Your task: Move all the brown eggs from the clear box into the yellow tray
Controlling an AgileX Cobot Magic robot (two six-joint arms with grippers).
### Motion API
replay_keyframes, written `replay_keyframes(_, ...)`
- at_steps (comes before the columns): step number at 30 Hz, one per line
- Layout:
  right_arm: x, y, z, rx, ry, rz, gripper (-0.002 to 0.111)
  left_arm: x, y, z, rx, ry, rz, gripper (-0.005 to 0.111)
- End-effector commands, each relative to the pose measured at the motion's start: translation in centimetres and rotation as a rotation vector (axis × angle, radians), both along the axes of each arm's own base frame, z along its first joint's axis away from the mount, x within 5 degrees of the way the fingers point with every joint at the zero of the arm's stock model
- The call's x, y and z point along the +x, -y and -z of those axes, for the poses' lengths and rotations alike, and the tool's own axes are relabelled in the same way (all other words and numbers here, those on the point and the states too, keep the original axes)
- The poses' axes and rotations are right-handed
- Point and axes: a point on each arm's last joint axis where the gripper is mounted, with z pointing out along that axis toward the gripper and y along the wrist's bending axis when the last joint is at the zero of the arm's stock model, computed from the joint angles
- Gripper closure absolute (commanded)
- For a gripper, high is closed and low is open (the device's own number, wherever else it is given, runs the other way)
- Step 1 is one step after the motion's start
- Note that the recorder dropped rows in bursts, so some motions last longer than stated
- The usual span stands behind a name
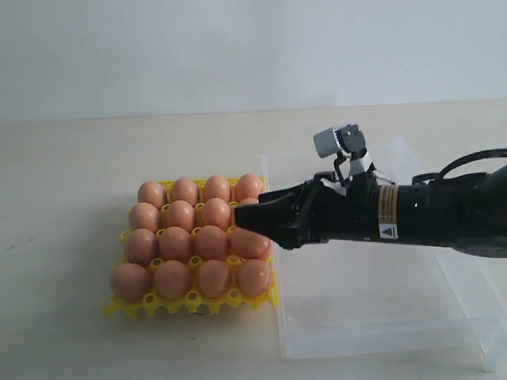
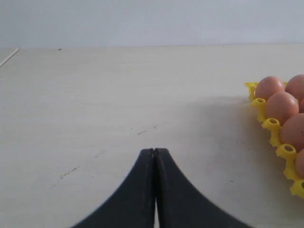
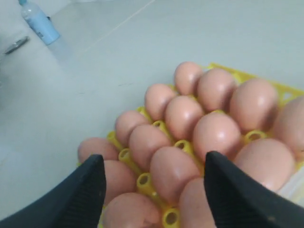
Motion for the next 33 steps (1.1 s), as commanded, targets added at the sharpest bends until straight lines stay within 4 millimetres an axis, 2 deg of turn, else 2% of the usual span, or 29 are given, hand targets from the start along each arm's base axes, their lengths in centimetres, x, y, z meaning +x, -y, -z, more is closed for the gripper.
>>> replay_keyframes(1,1.1,1.7,-3.9,-0.036,0.035,0.268,0.052,0.0,0.0,-0.3,-0.010,0.024,0.003,0.107)
replay_keyframes(3,1.6,2.3,-5.7,0.072,0.026,0.393,0.052,0.0,0.0,-0.3,-0.010,0.024,0.003,0.107)
replay_keyframes(6,1.8,3.3,-7.5,0.148,0.052,0.466,0.052,0.0,0.0,-0.3,-0.010,0.024,0.003,0.107)
replay_keyframes(10,1.3,6.4,-10.1,0.248,0.090,0.616,0.052,0.0,0.0,-0.3,-0.010,0.024,0.003,0.107)
replay_keyframes(15,-1.8,11.4,-13.4,0.334,0.195,0.786,0.052,0.0,0.0,-0.3,-0.010,0.024,0.003,0.107)
replay_keyframes(20,-6.3,14.6,-14.8,0.451,0.265,0.946,0.052,0.0,0.0,-0.3,-0.010,0.024,0.003,0.107)
replay_keyframes(22,-8.4,15.2,-14.6,0.479,0.283,0.981,0.052,0.0,0.0,-0.3,-0.010,0.024,0.003,0.107)
replay_keyframes(25,-10.9,15.7,-12.9,0.485,0.223,1.051,0.052,0.0,0.0,-0.3,-0.010,0.024,0.003,0.107)
replay_keyframes(30,-14.9,16.6,-8.5,0.441,-0.030,1.226,0.052,0.0,0.0,-0.3,-0.010,0.024,0.003,0.107)
replay_keyframes(33,-16.9,16.7,-7.0,0.435,-0.140,1.281,0.052,0.0,0.0,-0.3,-0.010,0.024,0.003,0.107)
